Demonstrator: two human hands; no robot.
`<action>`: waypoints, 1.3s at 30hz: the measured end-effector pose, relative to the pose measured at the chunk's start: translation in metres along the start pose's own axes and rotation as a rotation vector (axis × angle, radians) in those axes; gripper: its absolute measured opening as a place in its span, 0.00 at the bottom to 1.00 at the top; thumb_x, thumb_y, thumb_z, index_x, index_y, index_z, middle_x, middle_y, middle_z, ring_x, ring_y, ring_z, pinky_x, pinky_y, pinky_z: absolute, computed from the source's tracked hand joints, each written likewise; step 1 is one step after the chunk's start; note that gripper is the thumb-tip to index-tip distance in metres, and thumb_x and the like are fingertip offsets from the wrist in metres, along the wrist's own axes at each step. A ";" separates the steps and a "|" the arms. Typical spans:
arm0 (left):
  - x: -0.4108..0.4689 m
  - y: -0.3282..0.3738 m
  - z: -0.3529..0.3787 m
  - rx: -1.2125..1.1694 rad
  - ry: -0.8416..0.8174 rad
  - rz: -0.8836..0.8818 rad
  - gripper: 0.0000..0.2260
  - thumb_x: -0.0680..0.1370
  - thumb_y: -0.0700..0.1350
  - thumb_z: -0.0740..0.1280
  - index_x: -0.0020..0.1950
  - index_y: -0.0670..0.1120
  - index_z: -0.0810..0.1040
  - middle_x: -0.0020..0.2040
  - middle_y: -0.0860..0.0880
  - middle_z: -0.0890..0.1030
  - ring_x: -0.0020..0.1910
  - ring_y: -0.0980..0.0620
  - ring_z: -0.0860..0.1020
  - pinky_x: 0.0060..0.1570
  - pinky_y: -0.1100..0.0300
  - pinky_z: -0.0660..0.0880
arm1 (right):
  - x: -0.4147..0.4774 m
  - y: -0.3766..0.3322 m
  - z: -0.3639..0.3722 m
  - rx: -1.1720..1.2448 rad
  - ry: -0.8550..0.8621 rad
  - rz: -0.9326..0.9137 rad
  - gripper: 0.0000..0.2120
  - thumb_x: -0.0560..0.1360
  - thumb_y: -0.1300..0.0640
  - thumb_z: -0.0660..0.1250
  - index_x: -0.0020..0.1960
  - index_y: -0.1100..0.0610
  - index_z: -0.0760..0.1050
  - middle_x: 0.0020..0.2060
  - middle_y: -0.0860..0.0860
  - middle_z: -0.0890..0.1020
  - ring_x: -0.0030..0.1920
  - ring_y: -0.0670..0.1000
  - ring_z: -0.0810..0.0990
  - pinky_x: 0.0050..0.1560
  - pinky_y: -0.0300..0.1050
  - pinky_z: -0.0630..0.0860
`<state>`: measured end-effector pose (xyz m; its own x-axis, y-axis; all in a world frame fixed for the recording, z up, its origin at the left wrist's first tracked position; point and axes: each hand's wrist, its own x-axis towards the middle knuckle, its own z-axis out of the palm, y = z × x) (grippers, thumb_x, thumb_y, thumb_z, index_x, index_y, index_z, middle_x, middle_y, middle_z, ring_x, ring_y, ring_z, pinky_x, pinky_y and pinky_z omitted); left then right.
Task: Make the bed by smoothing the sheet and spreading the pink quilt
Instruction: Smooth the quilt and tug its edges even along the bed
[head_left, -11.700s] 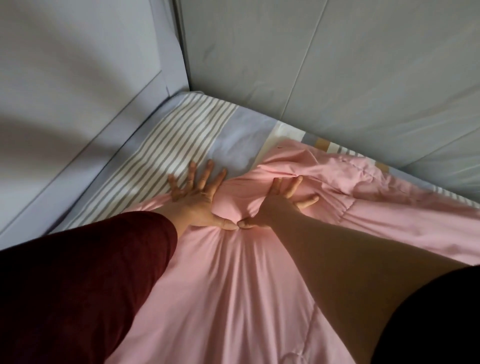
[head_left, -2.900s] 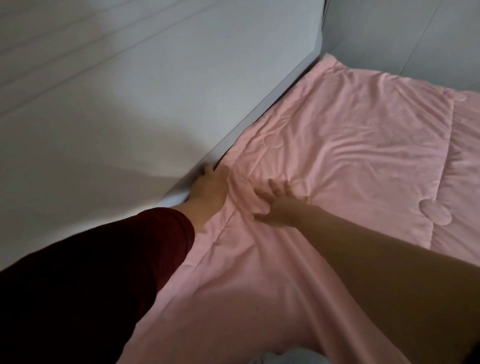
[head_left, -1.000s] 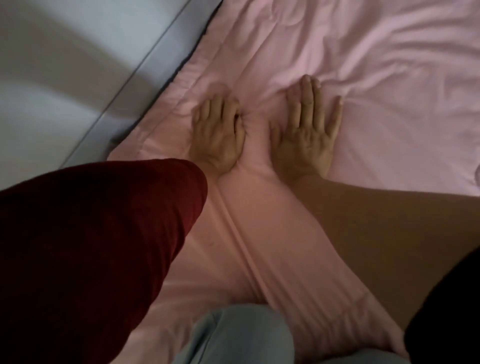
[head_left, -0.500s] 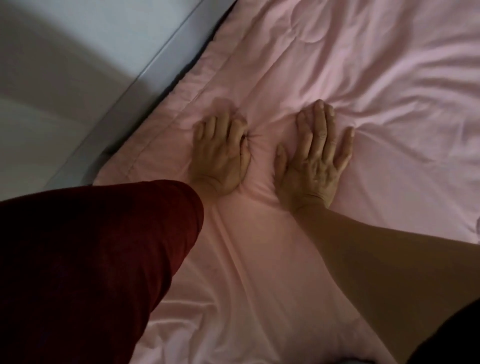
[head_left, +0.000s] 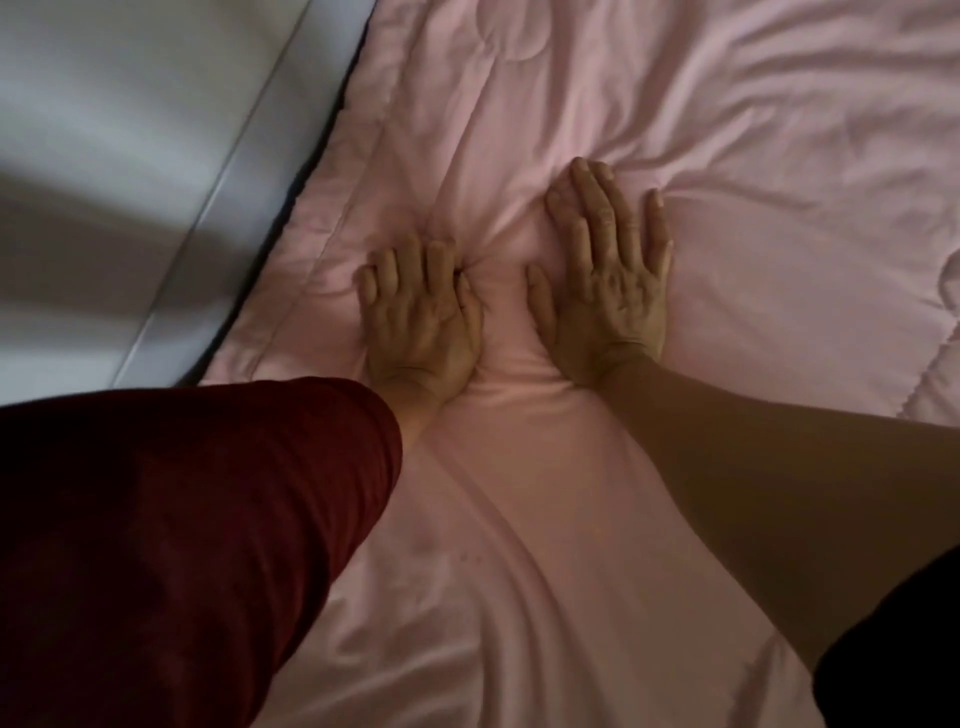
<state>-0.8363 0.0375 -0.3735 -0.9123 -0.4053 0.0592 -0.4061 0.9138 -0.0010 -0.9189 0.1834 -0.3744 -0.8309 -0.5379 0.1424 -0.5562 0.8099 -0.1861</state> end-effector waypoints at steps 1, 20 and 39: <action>-0.001 -0.001 0.002 -0.006 0.004 0.002 0.12 0.76 0.49 0.56 0.51 0.45 0.74 0.51 0.41 0.75 0.50 0.40 0.73 0.53 0.47 0.65 | -0.001 0.000 0.000 -0.010 0.006 0.003 0.29 0.78 0.42 0.55 0.75 0.54 0.63 0.76 0.51 0.60 0.77 0.52 0.55 0.74 0.61 0.51; -0.008 -0.007 -0.006 -0.197 0.139 0.030 0.10 0.75 0.51 0.58 0.48 0.47 0.75 0.49 0.45 0.77 0.49 0.42 0.75 0.51 0.49 0.66 | -0.125 -0.106 0.008 0.005 0.013 0.259 0.30 0.79 0.48 0.52 0.78 0.58 0.55 0.78 0.53 0.55 0.78 0.54 0.50 0.75 0.60 0.50; -0.215 -0.152 -0.004 -0.151 0.127 0.167 0.22 0.80 0.46 0.55 0.75 0.46 0.64 0.76 0.50 0.63 0.76 0.52 0.58 0.74 0.50 0.56 | -0.150 -0.130 0.009 0.111 0.259 0.121 0.22 0.80 0.55 0.56 0.73 0.61 0.65 0.73 0.56 0.68 0.74 0.55 0.65 0.73 0.57 0.59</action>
<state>-0.5784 -0.0141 -0.3823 -0.9480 -0.2508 0.1958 -0.2291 0.9651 0.1270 -0.7220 0.1573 -0.3802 -0.8674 -0.3505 0.3531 -0.4639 0.8262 -0.3196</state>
